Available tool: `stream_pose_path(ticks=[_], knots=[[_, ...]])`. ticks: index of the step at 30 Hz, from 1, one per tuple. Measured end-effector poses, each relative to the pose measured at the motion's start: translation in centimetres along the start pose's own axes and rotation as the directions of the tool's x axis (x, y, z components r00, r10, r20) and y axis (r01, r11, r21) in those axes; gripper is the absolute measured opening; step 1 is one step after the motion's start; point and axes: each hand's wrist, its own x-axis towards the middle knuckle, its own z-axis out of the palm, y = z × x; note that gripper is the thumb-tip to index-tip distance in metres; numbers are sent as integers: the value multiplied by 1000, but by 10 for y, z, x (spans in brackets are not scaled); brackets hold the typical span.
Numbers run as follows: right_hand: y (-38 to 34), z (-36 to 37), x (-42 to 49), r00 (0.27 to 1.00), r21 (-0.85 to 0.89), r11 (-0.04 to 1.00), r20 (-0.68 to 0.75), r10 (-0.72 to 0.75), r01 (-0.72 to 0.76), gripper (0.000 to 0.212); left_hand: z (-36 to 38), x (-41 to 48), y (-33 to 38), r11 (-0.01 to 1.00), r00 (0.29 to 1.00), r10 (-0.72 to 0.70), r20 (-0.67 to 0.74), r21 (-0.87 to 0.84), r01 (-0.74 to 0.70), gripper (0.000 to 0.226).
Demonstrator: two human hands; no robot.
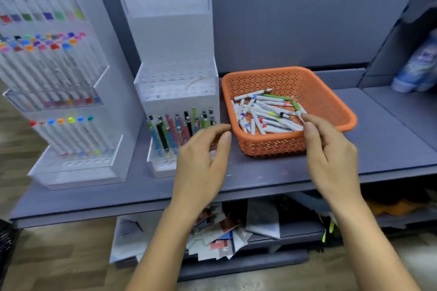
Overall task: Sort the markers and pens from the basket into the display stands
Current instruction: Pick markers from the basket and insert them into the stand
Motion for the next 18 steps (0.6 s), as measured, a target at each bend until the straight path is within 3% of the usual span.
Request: stream_pose_path(ticks=[6, 11, 16, 18], knots=[[49, -4, 63, 964, -271, 950, 251, -85, 154, 41, 62, 51, 30, 928, 970, 113, 216, 326, -181, 29], [64, 18, 125, 857, -535, 818, 503, 108, 211, 28, 108, 113, 18, 755, 911, -96, 400, 626, -195, 29], [72, 43, 154, 702, -623, 708, 665, 255, 333, 18, 132, 137, 2, 755, 905, -218, 365, 650, -80, 26], [73, 50, 160, 630, -590, 727, 723, 283, 351, 29, 134, 139, 0, 777, 922, -220, 318, 628, -32, 26]])
